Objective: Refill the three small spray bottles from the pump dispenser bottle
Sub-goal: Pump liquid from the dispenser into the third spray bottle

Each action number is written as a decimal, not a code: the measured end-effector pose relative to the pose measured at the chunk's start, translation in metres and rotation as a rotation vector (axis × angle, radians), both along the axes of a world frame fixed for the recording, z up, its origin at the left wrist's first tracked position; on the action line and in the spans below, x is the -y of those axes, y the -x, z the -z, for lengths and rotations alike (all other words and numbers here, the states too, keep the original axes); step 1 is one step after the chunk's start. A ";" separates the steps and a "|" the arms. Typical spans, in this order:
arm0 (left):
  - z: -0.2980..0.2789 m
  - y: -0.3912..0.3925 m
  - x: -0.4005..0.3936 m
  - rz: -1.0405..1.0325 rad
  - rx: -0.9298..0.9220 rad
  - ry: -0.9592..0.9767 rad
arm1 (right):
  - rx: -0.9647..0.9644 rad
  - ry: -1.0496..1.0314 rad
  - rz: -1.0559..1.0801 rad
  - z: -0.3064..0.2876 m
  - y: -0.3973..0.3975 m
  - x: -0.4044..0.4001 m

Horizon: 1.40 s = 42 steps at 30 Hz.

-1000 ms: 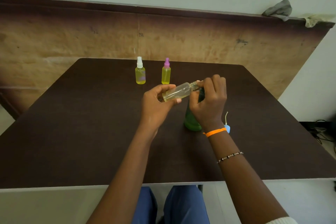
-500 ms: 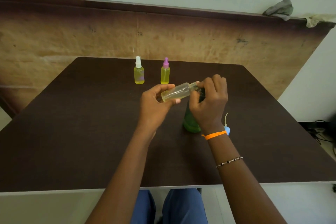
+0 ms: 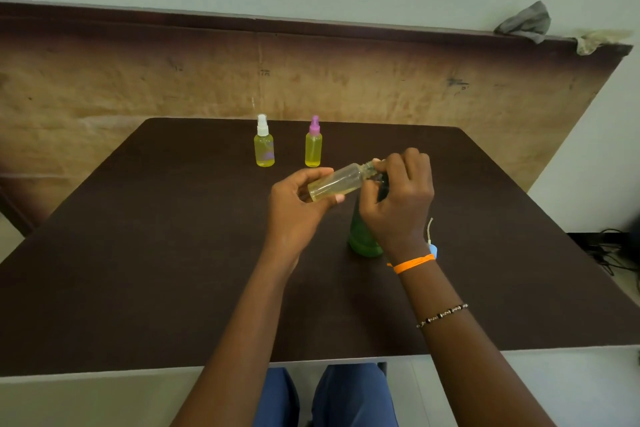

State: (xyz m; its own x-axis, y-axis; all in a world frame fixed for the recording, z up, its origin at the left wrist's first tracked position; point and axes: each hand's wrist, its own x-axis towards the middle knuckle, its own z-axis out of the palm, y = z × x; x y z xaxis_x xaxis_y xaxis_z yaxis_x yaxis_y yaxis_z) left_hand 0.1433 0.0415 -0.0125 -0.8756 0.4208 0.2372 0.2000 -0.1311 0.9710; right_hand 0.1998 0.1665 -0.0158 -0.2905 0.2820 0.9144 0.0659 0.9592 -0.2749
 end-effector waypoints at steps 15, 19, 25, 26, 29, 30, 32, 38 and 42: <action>-0.003 0.002 0.001 -0.012 -0.017 0.010 | -0.016 0.000 -0.047 -0.002 0.002 -0.001; -0.004 0.003 0.001 -0.008 -0.010 -0.001 | -0.047 0.030 -0.108 -0.009 0.003 -0.003; 0.002 0.003 -0.001 -0.020 0.014 0.014 | -0.019 -0.010 -0.061 0.007 0.005 -0.004; 0.003 0.003 -0.001 -0.019 0.014 0.016 | -0.019 -0.005 -0.062 0.006 0.005 -0.003; 0.000 0.002 0.000 -0.016 0.018 0.012 | -0.020 0.020 -0.080 -0.002 0.002 0.000; -0.001 0.003 0.000 -0.014 0.013 0.008 | -0.017 0.027 -0.082 -0.006 0.001 0.000; -0.003 0.004 -0.001 -0.017 0.004 0.007 | -0.002 0.036 -0.082 -0.013 0.002 0.001; -0.003 0.004 -0.002 -0.029 -0.004 0.007 | -0.023 -0.019 -0.045 0.003 0.002 -0.003; -0.004 0.005 0.000 -0.027 -0.010 0.010 | -0.021 -0.007 -0.051 0.001 0.003 -0.001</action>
State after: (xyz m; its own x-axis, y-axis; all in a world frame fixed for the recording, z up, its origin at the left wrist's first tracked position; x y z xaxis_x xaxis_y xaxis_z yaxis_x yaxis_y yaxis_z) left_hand 0.1386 0.0413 -0.0085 -0.8841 0.3997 0.2421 0.2131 -0.1163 0.9701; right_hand 0.1970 0.1673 -0.0169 -0.2851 0.2614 0.9222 0.0115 0.9630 -0.2694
